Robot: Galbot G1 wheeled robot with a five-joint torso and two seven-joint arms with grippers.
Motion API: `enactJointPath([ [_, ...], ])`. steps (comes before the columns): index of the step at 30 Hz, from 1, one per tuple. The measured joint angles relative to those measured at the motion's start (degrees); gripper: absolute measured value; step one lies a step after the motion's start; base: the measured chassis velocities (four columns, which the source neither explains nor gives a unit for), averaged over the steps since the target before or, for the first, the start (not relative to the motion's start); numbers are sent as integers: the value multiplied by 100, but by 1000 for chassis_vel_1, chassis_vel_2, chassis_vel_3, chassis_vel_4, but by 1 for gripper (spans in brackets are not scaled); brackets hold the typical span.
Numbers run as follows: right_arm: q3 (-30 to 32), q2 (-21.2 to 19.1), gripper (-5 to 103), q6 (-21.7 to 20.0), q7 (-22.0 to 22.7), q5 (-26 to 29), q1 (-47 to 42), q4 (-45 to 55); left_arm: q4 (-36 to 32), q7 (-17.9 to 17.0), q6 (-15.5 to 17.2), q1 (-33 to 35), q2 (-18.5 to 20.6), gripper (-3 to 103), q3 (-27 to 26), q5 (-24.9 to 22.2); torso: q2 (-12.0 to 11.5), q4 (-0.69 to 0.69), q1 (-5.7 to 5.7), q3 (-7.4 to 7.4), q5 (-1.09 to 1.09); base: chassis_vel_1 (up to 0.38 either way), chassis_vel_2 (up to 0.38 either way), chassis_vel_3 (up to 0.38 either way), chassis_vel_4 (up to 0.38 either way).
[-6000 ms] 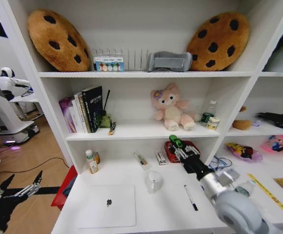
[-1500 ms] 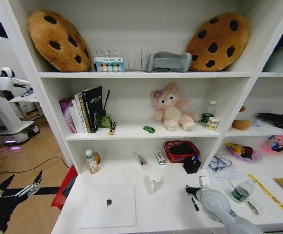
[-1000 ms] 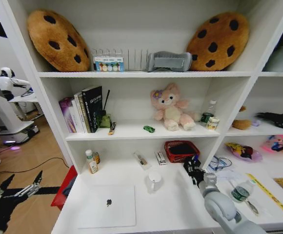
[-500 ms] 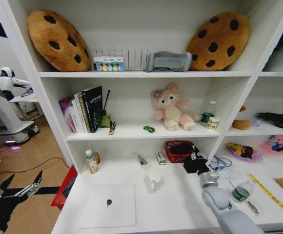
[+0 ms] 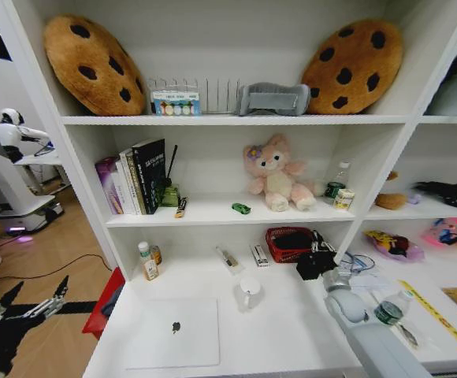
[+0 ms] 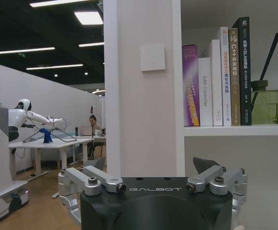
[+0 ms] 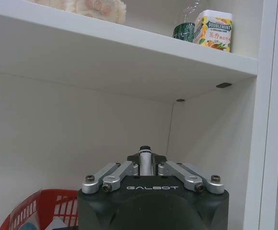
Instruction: Organize the objects on the table.
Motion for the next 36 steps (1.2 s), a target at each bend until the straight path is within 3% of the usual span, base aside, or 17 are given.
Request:
enactJointPath([
  [8,35,-13,46,-51,30,101,-95,141,0,0,0,0,0,100,0,0,0,1,0,0,0,0,0,0,0],
  [10,65,-22,46,-77,52,119,-164,246,0,0,0,0,0,100,0,0,0,1,0,0,-1,0,0,0,0],
  [11,99,-34,57,-112,83,143,-258,379,0,0,0,0,0,100,0,0,0,1,0,0,0,0,0,0,0],
  [13,222,-81,67,-288,170,229,-715,987,0,0,0,0,0,100,0,0,0,1,0,0,-2,0,0,0,0],
  [16,294,-94,73,-383,206,254,-1003,1309,0,-1,0,0,0,100,0,0,1,0,0,0,-2,0,0,0,0],
  [21,740,-54,94,-992,321,485,-2172,2468,0,-1,0,0,0,100,0,0,1,0,-2,-1,-1,0,0,0,0],
  [26,1387,49,100,-1488,320,811,-3178,2978,0,0,0,0,0,100,0,0,2,-1,-2,-1,-1,0,0,0,0],
  [31,1696,33,100,-1993,374,1285,-3431,2904,0,0,0,0,0,100,0,0,2,-1,-2,-1,-1,0,0,0,0],
  [35,1859,-140,100,-3073,601,2097,-3313,2600,0,0,0,0,0,100,0,0,1,0,-1,0,0,0,0,0,0],
  [36,1859,-140,100,-3073,601,2097,-3313,2600,0,0,0,0,0,100,0,0,1,0,-1,0,0,0,0,0,0],
])
